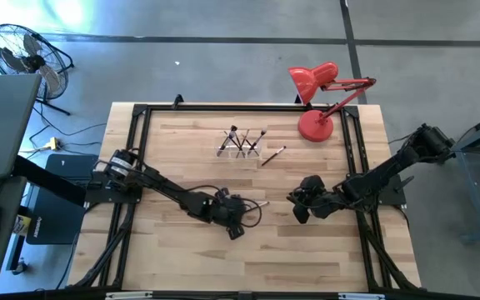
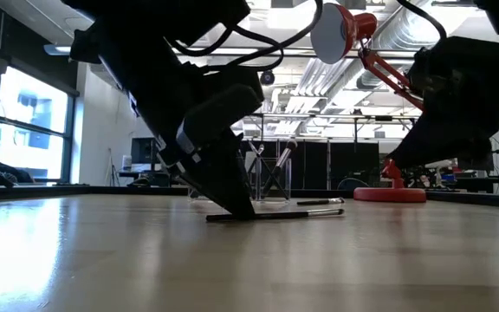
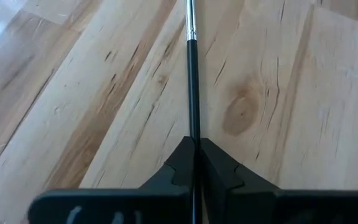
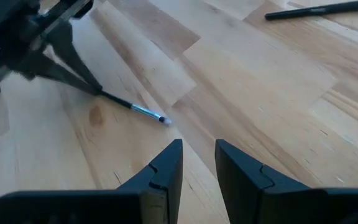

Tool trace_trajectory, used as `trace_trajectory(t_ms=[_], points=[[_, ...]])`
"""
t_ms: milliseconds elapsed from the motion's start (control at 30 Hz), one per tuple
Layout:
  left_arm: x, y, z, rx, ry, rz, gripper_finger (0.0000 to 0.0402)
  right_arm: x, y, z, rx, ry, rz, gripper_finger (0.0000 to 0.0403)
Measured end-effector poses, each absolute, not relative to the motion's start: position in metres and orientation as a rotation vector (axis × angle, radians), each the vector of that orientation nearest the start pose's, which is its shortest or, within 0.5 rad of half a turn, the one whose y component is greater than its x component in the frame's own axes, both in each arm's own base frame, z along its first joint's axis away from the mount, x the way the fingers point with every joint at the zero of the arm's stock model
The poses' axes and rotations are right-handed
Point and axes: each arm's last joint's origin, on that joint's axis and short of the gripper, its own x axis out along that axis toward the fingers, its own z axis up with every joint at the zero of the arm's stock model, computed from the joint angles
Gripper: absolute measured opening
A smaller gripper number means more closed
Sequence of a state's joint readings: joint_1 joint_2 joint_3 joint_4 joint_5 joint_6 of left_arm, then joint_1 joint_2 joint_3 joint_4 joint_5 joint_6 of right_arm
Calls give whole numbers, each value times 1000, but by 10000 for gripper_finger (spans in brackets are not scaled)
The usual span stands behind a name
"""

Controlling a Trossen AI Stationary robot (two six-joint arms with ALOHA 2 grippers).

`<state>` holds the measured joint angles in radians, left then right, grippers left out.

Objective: Put items in baskets/containers
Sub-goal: Put the black eyeshadow brush into the transparent organizer

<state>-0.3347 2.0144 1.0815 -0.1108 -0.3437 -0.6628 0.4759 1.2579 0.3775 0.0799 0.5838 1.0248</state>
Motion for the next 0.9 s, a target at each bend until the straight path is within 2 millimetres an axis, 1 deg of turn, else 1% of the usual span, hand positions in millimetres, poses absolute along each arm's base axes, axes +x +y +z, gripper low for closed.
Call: trace_trajectory(t_ms=[233, 367, 467, 533, 633, 700, 900], points=[[365, -116, 102, -278, 871, 319, 3, 190, 82, 137, 376, 668, -259, 90], [368, -116, 105, -277, 814, 328, 2, 192, 78, 135, 251, 706, -197, 90], [372, -117, 107, -259, 774, 305, 1, 196, 72, 128, 104, 749, -172, 90], [374, -118, 108, -253, 756, 291, 1, 200, 68, 121, 44, 797, -121, 90], [374, -118, 108, -238, 756, 285, 0, 206, 64, 108, 9, 867, -14, 90], [374, -118, 108, -228, 759, 282, 0, 210, 61, 102, -2, 876, 12, 90], [374, -118, 108, -217, 771, 255, 0, 222, 57, 96, -7, 812, 20, 90]])
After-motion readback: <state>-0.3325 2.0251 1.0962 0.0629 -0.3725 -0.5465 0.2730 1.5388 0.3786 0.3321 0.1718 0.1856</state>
